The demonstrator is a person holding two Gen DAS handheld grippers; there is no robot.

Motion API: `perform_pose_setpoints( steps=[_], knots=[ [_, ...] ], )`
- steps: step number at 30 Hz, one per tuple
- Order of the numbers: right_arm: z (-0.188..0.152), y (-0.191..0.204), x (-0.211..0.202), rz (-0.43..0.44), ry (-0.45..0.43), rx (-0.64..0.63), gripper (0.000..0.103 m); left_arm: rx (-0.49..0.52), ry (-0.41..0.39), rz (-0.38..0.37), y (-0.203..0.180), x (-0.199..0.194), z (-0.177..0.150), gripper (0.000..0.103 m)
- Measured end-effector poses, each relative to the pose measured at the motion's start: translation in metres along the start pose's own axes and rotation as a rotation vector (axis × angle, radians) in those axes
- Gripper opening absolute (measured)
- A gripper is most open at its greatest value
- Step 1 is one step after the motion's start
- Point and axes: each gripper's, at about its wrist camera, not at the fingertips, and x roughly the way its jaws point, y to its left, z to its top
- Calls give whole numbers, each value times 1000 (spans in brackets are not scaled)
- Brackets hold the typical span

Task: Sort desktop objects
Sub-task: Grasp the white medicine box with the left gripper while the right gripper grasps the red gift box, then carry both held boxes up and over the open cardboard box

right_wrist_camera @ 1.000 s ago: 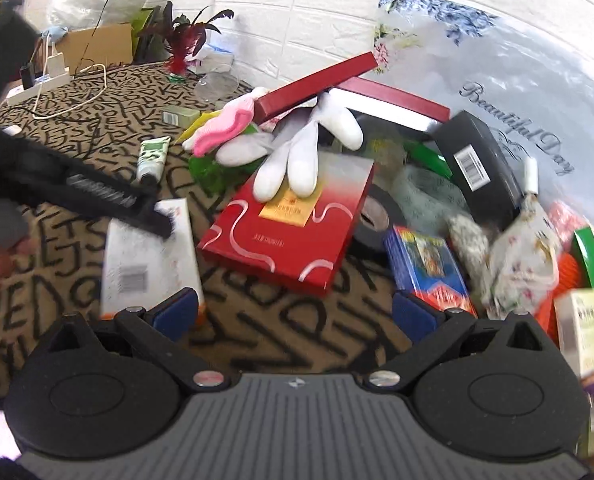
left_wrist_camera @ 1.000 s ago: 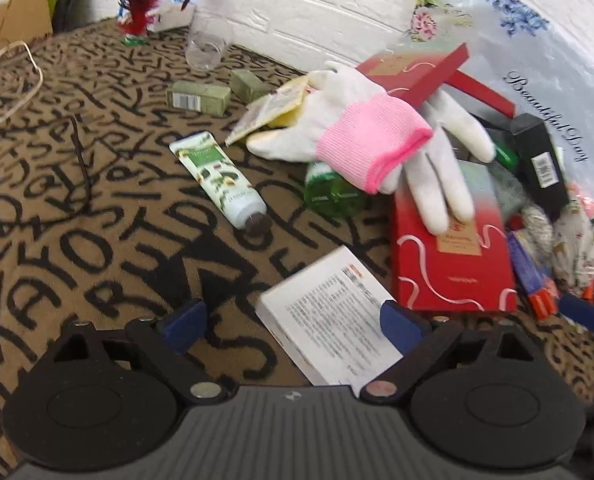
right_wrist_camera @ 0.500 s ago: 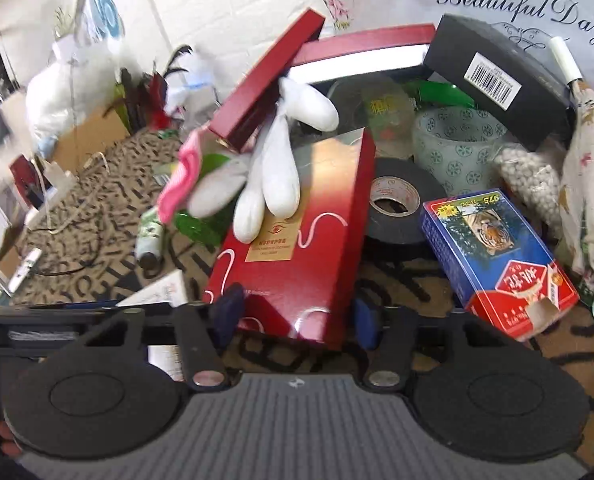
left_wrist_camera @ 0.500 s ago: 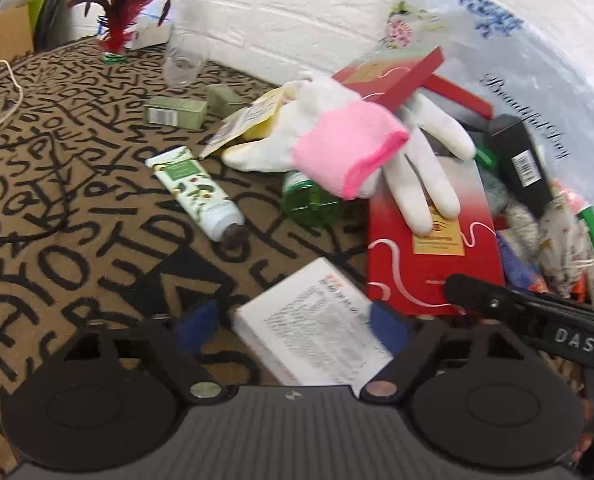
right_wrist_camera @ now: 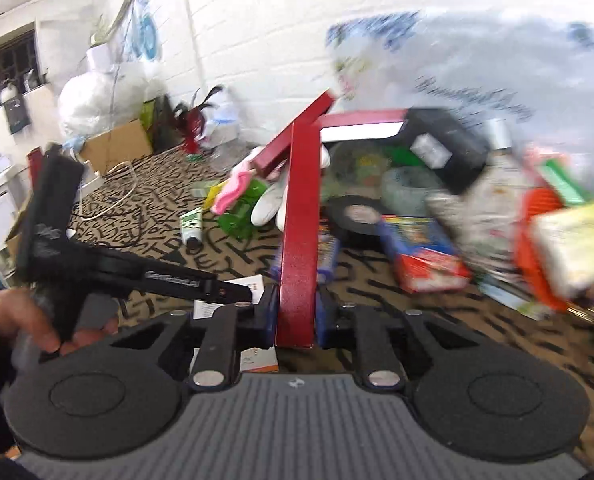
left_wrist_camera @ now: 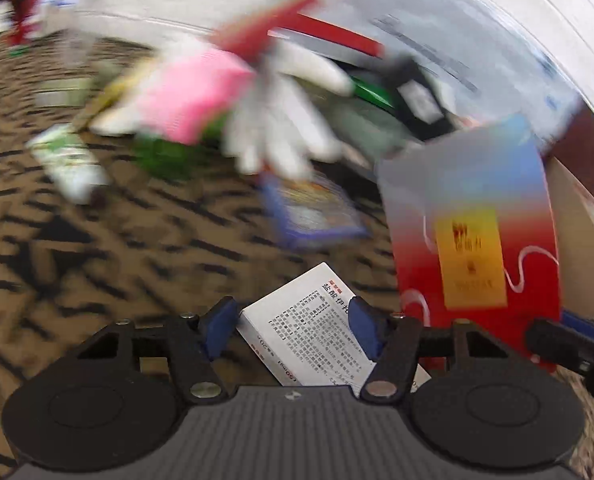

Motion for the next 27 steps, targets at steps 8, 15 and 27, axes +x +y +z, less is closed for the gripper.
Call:
perform_pose_setpoints(
  steps=[8,15,27],
  knots=[
    [-64,-21,-144,-332,-21,124,16,247,144,-220,-103,27,-38,63],
    [-105,-32,-194,-464,-82,240,18,405,222,-183,-169,28,-80,87],
    [-107,-37,-179,-460,-90,275,25,555,182,-53,-204,34,-112,96]
  ],
)
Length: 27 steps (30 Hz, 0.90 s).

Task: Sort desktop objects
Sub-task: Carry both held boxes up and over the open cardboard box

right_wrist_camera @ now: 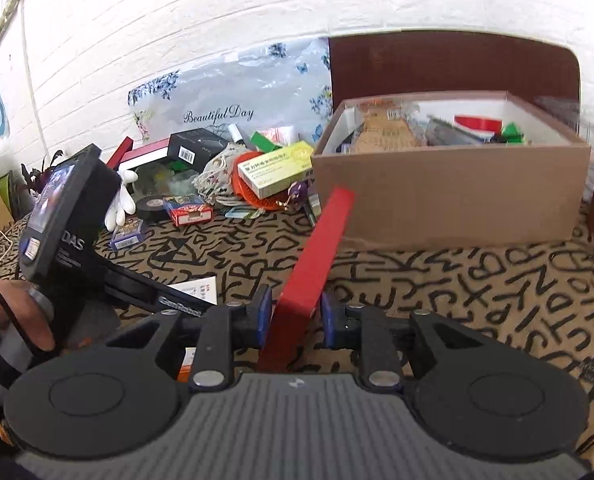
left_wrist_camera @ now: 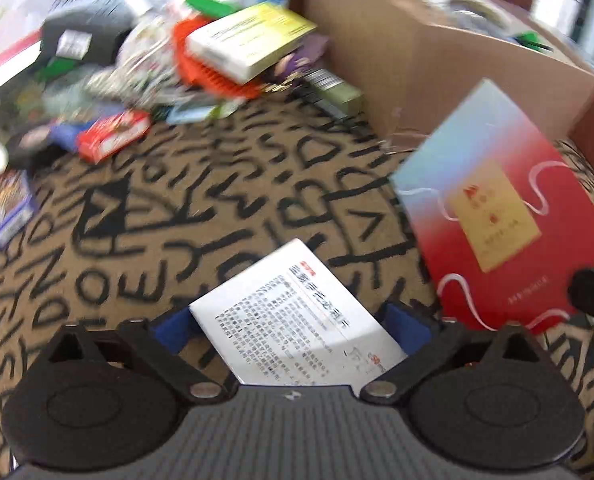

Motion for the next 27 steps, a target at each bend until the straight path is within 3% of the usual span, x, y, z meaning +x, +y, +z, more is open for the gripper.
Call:
perform_pose_setpoints(
  steps=[4,11,15,20,27],
  knots=[
    [-2,-3,15,-21,33,41,28,57,-26,-32,-2,-3,-1,87],
    [-2,-4,34,-35,54,55,32,93,-45,-31,-5,-1,-3,90],
    [-2,-3,44,-16,69,53,27,127,-64,-53,-5,-9,-6,78],
    [5,3,31,-19,46,29,16,115,-69,-91,2,-12,-6,74],
    [12,-8,-2,-41,-4,46,16,80,-113,-125,9,-25,5,73]
  ],
)
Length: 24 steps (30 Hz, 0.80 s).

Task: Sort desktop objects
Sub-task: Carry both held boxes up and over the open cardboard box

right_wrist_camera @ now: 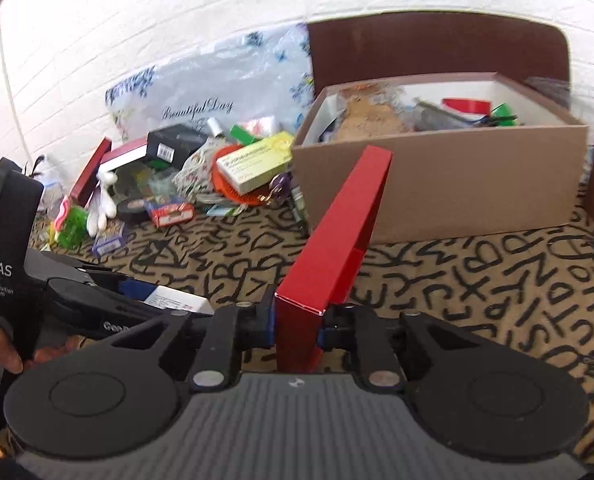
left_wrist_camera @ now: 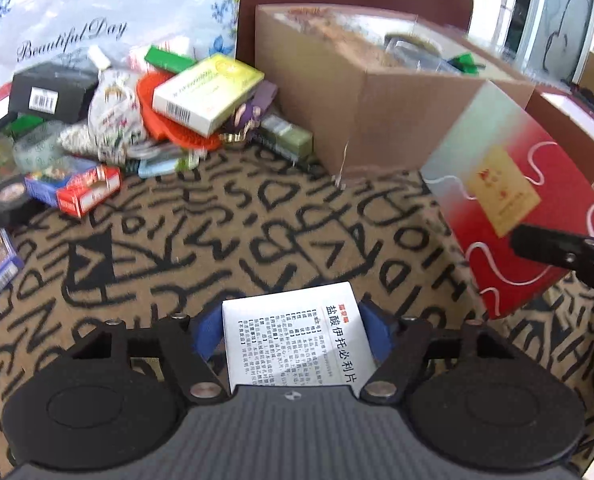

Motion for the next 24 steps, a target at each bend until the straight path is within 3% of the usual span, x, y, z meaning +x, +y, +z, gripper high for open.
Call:
perform_pose_setpoints(
  steps=[6,14,19,24],
  knots=[
    [11,-12,-34,-45,-91,4,16,12,-83,-18,-1,-21,32,73],
    [35,-34,-58,-65,-200,12,16,49,-193,-93,-26,-41,105,73],
    [73,-57,-47,-48,-290,-4,16,53,-254,-100,-50,-37,157,74],
    [109,-75,-7,-22,-348,-20,16,45,-263,-80,-62,-9,199,74]
  ],
)
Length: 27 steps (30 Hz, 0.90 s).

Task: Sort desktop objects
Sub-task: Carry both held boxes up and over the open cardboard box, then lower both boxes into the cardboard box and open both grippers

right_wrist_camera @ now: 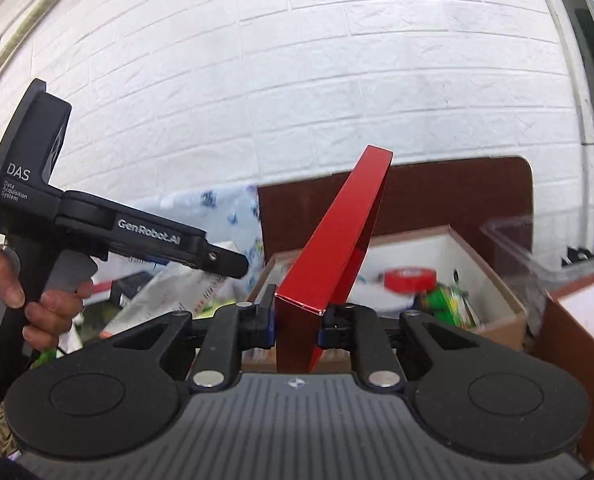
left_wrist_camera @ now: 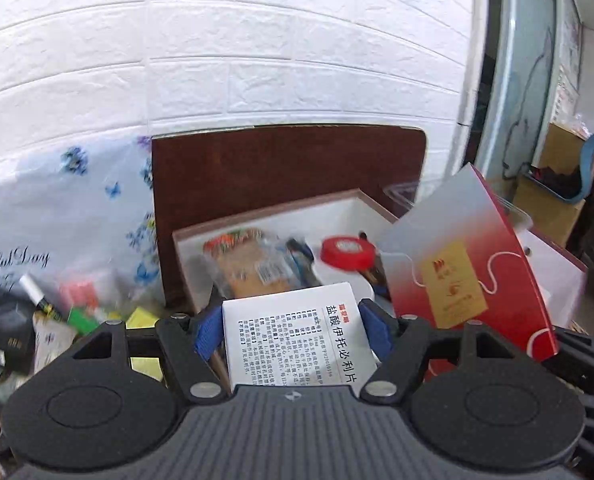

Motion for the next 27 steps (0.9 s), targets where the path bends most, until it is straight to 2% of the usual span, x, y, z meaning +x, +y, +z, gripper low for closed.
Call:
perform_pose_setpoints(
  steps=[6,12,18,21,23,26,27],
  knots=[
    [-3,-35,58,88,23,131,16,-47,54,32,8,63,16,74],
    [-26,-58,90,151,95,200,16,-69,115,30,10,102,4,74],
    [-35,-67,98,147,118,207,17,-82,145,58,19,124,-6,73],
    [-37,-70,102,110,125,199,20,-77,150,66,22,129,-11,73],
    [-38,-70,102,76,121,185,23,-81,140,68,23,129,-12,73],
    [-36,-65,101,10,119,120,42,-124,127,55,29,126,-10,75],
    [-35,-63,101,-20,114,95,49,-144,127,48,31,123,-8,80]
  ],
)
